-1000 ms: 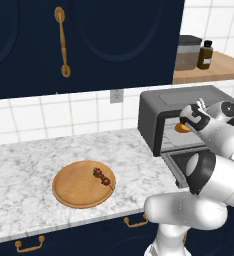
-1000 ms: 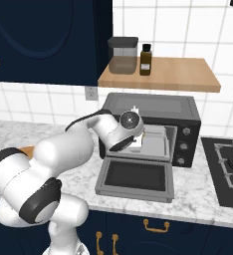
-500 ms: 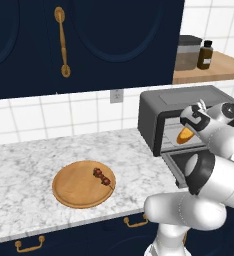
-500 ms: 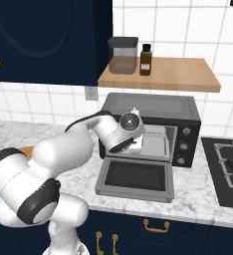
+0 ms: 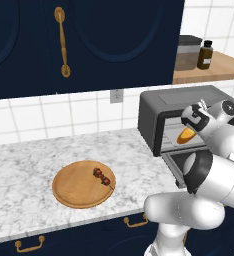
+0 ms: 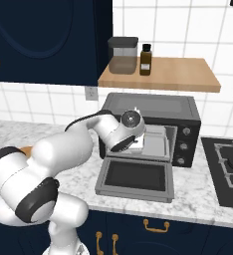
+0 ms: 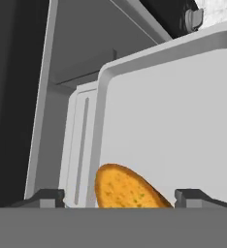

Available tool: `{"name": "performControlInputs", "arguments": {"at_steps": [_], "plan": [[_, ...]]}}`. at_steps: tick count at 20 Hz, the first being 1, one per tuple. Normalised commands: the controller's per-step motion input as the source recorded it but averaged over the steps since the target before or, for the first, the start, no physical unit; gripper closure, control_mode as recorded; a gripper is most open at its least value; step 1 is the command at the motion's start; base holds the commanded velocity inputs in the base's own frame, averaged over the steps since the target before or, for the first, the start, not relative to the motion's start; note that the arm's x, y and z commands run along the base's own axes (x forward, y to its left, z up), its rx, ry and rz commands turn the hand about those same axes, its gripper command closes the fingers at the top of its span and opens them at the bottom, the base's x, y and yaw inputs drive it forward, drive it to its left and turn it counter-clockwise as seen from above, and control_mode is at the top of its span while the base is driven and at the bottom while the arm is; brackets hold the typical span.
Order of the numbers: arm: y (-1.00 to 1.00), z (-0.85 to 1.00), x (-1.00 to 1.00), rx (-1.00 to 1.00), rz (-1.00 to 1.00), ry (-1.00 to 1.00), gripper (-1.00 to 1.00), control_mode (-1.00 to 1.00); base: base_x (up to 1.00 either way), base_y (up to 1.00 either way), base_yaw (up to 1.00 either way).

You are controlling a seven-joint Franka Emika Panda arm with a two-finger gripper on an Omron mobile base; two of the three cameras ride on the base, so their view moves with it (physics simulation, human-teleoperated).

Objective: Pick up the kebab skewer and baguette bread, and place them inside the toaster oven. Close the toaster oven door and start by setting the timer.

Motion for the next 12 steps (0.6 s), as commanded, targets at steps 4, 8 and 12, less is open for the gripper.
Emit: {"name": "performControlInputs", "arguments": {"at_steps": [4, 8, 12], "plan": [[-0.16, 0.15, -0.03, 0.00, 0.00, 0.01, -1.00, -1.00, 0.00, 0.00, 0.00], [-0.12, 0.27, -0.07, 0.00, 0.00, 0.00, -1.00, -1.00, 0.00, 0.00, 0.00], [0.10, 0.16, -0.25, -0.01, 0.00, 0.00, -1.00, -1.00, 0.00, 0.00, 0.00]]}}
